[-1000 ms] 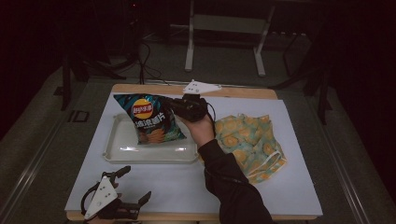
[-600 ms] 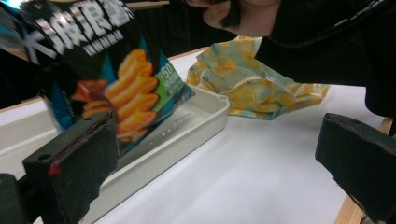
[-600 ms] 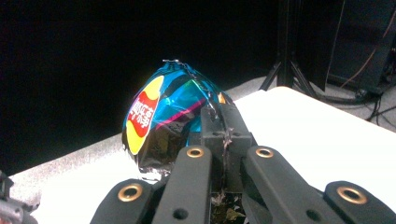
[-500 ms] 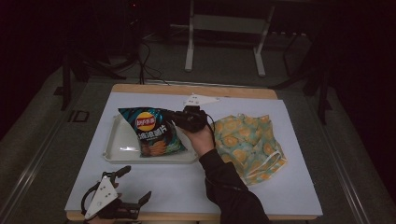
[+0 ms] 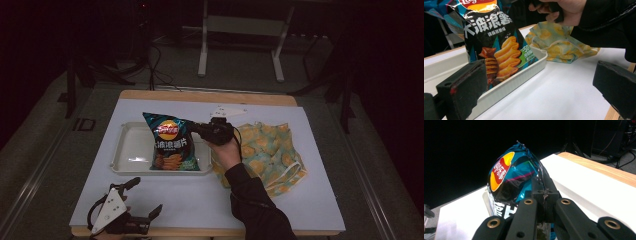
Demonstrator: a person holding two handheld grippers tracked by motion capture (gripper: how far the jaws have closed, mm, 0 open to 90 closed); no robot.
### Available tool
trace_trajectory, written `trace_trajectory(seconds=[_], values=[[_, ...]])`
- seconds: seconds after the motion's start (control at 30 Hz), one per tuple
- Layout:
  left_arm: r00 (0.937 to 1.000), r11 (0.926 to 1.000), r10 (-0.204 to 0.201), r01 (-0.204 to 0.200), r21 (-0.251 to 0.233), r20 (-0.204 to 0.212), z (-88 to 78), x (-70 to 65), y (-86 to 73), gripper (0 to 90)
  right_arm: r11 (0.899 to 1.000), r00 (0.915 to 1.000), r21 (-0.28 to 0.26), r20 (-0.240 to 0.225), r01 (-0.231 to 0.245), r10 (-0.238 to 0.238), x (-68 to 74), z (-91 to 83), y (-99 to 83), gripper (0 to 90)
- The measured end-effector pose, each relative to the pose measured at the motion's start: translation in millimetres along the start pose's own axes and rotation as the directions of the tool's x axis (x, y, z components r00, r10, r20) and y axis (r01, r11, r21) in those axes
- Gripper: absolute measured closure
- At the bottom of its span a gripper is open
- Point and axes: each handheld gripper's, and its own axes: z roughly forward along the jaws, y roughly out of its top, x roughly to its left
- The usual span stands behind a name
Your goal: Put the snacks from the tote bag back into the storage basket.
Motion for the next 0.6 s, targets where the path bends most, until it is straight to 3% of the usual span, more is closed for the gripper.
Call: trace_trajectory(seconds=[0.27, 0.6], values=[[1.0000, 1.0000, 0.000, -0.001, 0.002, 0.003, 0.2, 0.3, -0.1, 0.1, 0.999, 0.9996, 0.026, 0.020, -0.021, 0.020, -10.7, 1.1, -4.2, 90.0], [0.9999, 1.0000, -0.009, 0.009, 0.001, 0.007, 0.3, 0.7, -0.3, 0.2, 0.995, 0.9962, 0.078, 0.061, -0.068, 0.063, -29.5, 17.8, -8.4, 90.0]])
